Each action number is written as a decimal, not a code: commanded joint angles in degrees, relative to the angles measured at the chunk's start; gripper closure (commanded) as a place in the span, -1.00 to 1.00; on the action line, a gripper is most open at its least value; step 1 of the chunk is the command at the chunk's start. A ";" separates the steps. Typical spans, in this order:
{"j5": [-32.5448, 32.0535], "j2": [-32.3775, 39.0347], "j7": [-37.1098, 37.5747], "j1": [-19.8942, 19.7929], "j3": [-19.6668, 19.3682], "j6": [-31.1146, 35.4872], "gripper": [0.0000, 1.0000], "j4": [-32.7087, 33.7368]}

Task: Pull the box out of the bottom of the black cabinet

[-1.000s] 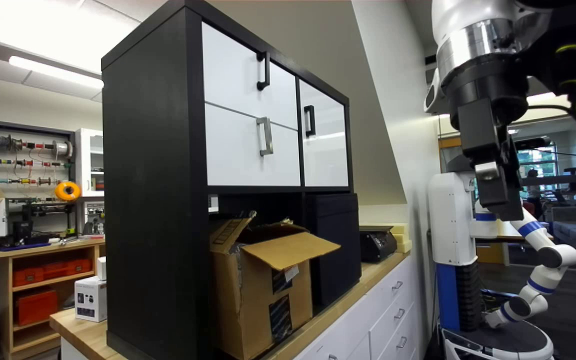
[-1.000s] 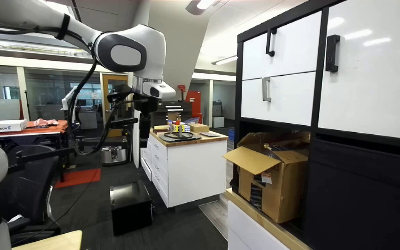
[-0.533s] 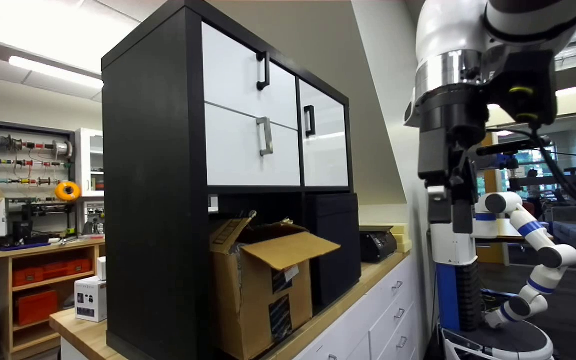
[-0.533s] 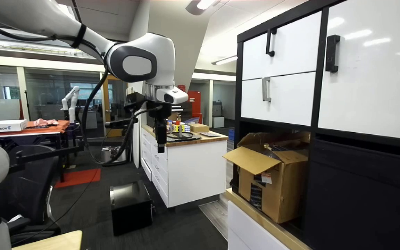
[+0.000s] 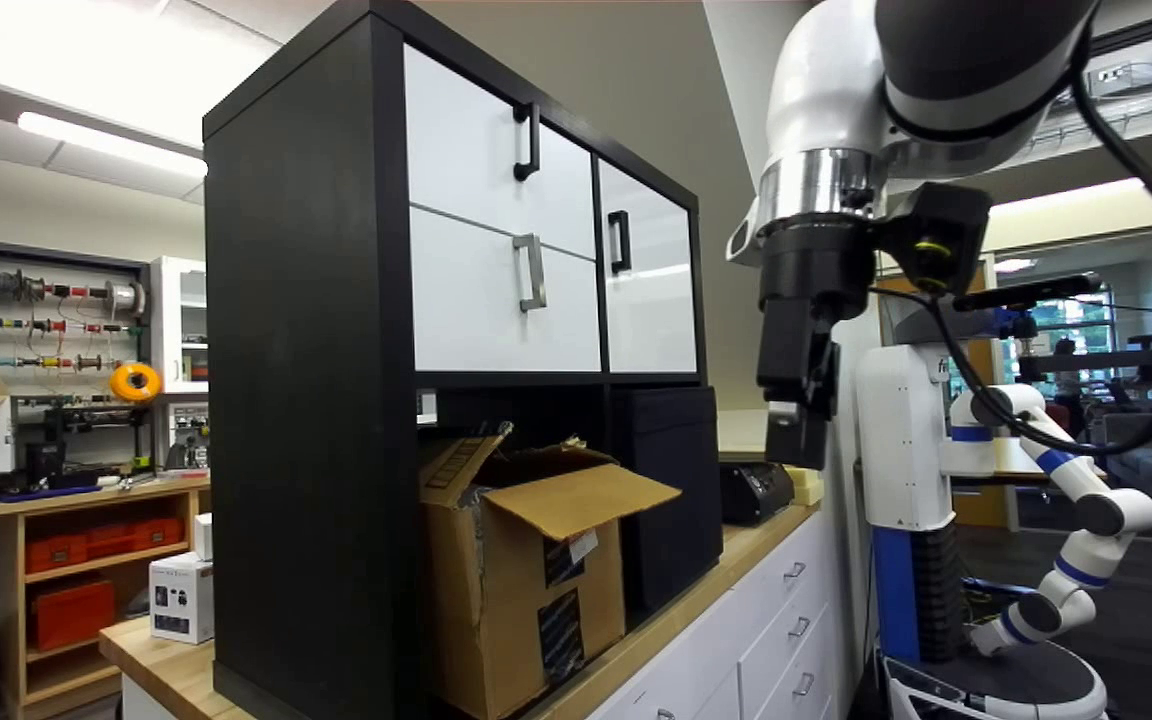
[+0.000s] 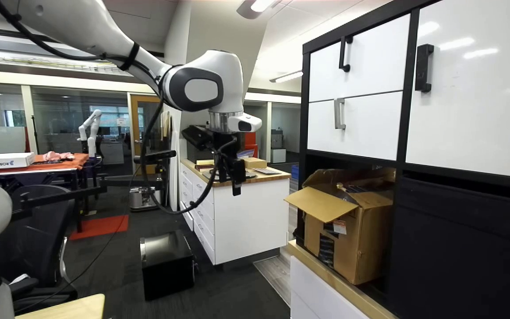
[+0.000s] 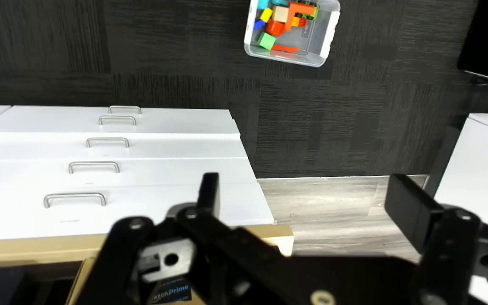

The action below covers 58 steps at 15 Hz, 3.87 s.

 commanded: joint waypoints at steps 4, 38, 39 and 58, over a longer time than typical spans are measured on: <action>-3.79 10.28 -10.77 0.13 -2.01 3.67 -1.00 10.50; -13.46 24.80 -33.94 -1.08 -0.35 27.32 -1.00 18.11; -13.77 25.59 -35.30 -1.31 -0.29 27.80 -1.00 19.07; -13.00 42.91 -54.56 -8.91 3.62 33.64 -0.37 36.07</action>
